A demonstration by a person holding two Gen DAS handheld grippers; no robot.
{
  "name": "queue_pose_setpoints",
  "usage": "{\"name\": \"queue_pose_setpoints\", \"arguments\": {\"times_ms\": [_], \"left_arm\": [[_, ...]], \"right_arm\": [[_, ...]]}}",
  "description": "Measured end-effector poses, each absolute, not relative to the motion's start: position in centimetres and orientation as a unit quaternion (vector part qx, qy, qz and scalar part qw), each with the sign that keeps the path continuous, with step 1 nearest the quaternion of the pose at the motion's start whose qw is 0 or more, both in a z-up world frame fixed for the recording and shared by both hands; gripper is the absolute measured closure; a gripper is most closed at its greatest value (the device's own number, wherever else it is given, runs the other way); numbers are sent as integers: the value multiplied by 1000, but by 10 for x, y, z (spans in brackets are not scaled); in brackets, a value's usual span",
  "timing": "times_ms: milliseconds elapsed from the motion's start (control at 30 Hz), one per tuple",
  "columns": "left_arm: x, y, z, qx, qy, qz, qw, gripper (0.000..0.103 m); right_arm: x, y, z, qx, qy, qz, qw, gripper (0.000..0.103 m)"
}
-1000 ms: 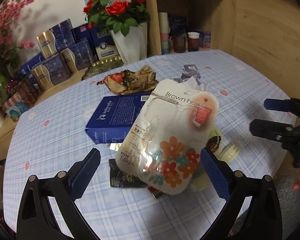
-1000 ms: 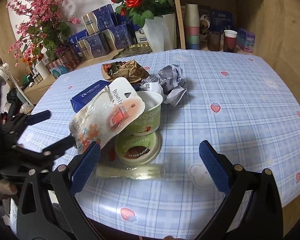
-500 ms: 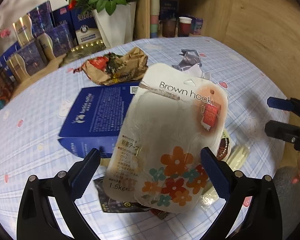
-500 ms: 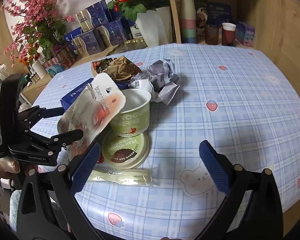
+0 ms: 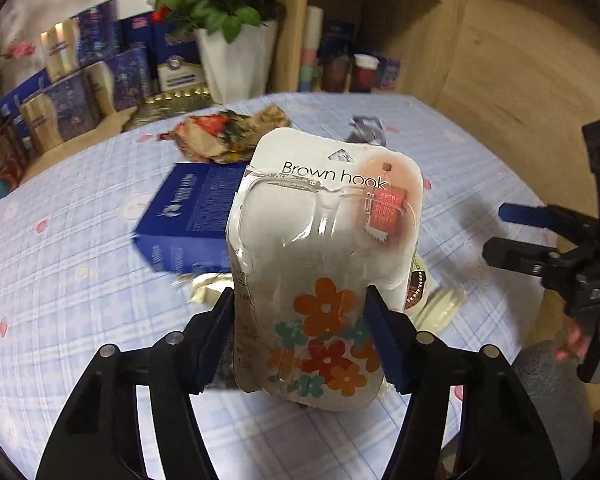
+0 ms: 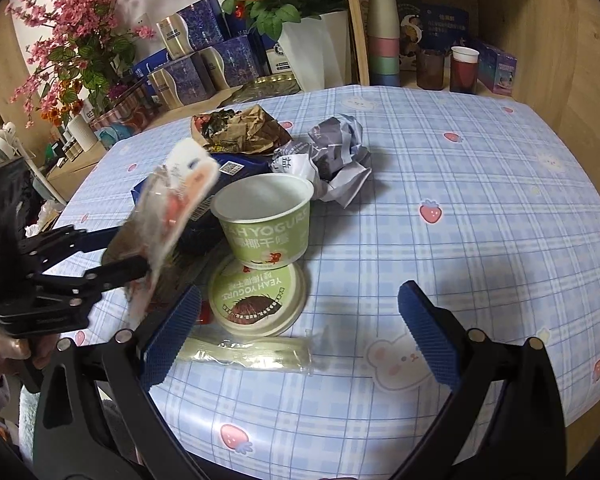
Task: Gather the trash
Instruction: 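Close the right tool on the rim of the green yogurt cup and lift it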
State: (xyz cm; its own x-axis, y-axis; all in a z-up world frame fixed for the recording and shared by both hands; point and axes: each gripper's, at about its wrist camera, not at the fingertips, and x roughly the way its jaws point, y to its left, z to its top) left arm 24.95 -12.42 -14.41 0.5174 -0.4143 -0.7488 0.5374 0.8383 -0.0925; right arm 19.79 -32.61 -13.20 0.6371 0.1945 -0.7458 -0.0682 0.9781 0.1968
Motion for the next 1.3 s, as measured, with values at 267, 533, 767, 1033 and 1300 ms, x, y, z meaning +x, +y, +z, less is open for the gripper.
{"name": "queue_pose_setpoints", "arguments": {"times_ms": [267,533,767,1033,1300], "left_arm": [[222,-67,-121,6,383,-198,902,40],[200,-28,-118,-13,382,-152,912,40],[193,-3,-126,-32,387,-130,912,40],[180,6,-135,-44,390,-128,911,40],[167,11,-138,-50,391,-140,909,40]], "right_arm": [[203,-313,-130,48,417,82,904,6],[234,-292,-131,6,410,117,904,6],[277,-282,-154,-6,429,126,894,6],[302,-268,-165,-12,460,109,881,17],[293,-273,-162,15,457,110,882,25]]}}
